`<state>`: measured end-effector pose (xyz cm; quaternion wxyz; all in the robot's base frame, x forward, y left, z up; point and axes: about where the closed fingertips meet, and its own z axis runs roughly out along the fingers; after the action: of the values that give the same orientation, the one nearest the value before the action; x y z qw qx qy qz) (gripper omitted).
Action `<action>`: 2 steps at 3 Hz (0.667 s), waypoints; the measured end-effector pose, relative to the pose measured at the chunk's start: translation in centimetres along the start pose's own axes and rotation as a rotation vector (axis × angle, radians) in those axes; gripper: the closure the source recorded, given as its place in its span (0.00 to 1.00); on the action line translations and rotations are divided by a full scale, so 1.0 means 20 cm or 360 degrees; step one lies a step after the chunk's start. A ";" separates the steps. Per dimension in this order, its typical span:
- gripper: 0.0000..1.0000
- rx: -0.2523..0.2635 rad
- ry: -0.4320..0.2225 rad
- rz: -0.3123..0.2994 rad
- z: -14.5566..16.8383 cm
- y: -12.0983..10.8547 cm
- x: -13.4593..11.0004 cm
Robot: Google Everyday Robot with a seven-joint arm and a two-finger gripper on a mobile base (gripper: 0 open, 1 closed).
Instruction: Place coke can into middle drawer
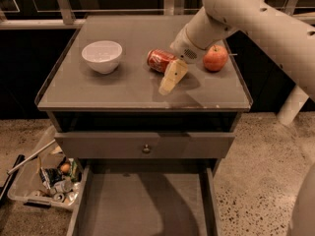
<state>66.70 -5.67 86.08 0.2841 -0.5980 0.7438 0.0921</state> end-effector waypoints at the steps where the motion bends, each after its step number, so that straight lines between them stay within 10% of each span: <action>1: 0.00 -0.0002 -0.0001 -0.0001 0.00 0.00 0.00; 2: 0.00 -0.0077 0.0031 -0.0039 0.20 -0.11 -0.11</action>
Offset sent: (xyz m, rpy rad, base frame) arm 0.0340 0.0336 -0.0018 -0.0014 0.0131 0.0474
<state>70.24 -2.59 84.44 0.2636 -0.6146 0.7367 0.1007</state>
